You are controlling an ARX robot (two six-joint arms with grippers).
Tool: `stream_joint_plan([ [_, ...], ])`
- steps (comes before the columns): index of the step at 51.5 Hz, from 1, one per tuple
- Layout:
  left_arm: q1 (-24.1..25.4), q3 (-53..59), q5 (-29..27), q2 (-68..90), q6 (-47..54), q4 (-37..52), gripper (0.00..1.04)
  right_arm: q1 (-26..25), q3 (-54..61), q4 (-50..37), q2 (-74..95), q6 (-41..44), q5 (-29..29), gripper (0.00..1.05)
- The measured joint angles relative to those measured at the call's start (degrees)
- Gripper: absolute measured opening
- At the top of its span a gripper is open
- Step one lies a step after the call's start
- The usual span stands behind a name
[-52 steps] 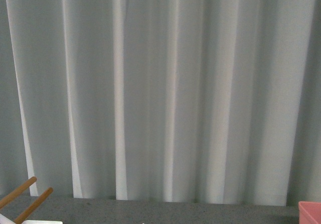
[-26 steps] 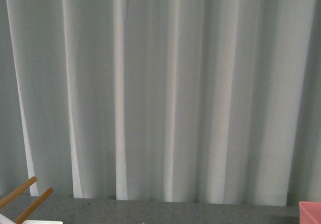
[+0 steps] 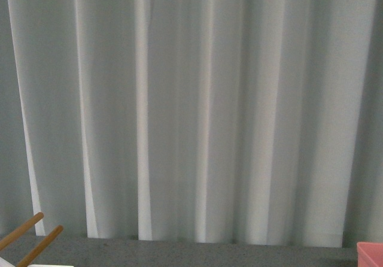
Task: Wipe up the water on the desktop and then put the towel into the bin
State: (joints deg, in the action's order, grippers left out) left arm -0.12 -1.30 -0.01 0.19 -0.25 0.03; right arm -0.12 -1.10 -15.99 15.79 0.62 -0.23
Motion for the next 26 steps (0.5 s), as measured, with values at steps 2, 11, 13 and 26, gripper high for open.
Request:
stream_joint_plan([
  [2, 0.00, 0.00, 0.00, 0.00, -0.02, 0.00, 0.98, 0.00, 0.00, 1.09, -1.09, -0.02, 0.00, 0.03],
  [11, 0.00, 0.00, 0.00, 0.00, 0.00, 0.00, 0.98, 0.00, 0.00, 3.87, -3.87, -0.02, 0.00, 0.03],
  [13, 0.00, 0.00, 0.00, 0.00, 0.00, 0.00, 0.98, 0.00, 0.00, 4.44, -4.42, -0.02, 0.00, 0.03],
  [26, 0.00, 0.00, -0.02, 0.00, -0.02, 0.00, 0.98, 0.02, 0.00, 15.63, -15.08, -0.04, 0.17, 0.03],
])
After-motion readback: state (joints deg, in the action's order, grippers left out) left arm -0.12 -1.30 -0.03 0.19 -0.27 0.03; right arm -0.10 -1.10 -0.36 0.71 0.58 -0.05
